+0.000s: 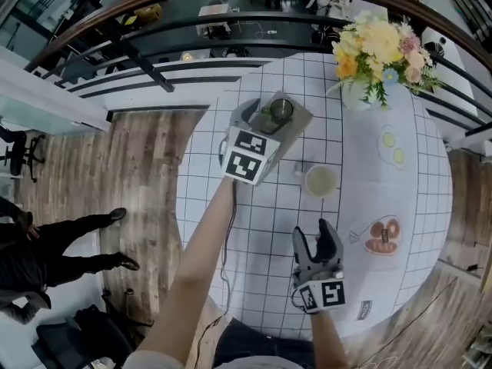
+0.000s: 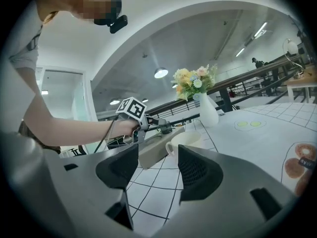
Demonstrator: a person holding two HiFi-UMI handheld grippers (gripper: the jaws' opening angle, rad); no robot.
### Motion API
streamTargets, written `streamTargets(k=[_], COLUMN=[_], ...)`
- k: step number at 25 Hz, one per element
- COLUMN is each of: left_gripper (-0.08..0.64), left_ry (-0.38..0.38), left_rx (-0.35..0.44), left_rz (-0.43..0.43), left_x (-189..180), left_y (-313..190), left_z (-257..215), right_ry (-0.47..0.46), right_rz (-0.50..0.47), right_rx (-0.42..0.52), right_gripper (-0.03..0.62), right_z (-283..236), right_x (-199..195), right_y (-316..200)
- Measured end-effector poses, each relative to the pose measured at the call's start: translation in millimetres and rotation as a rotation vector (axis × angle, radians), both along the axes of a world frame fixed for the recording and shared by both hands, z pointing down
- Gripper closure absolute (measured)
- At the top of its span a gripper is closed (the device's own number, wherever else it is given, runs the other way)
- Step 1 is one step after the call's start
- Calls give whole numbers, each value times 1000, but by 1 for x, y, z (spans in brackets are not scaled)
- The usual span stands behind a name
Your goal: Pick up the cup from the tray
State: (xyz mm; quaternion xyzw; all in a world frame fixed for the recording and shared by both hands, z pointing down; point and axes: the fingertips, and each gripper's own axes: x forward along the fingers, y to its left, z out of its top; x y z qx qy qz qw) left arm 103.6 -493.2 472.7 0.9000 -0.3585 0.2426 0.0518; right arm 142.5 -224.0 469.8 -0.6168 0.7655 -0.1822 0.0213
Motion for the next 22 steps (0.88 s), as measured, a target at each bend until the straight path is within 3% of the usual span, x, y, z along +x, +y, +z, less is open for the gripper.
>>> streamTargets(k=[12,17,22], left_gripper=[214,278,284], left_ry=[-52,-40,-45], left_rx=[-21,2,10], left_rz=[77,77,95], left_x=[24,25,28], left_y=[-13,-16,-15], left_z=[22,21,21], right_ry=[-18,-20,-22], right_rz=[30,44,62], right_rx=[-33,-42,-56], right_gripper=[341,341,341], right_z=[17,22,26], right_x=[15,21,27], right_y=[-13,-13,-11])
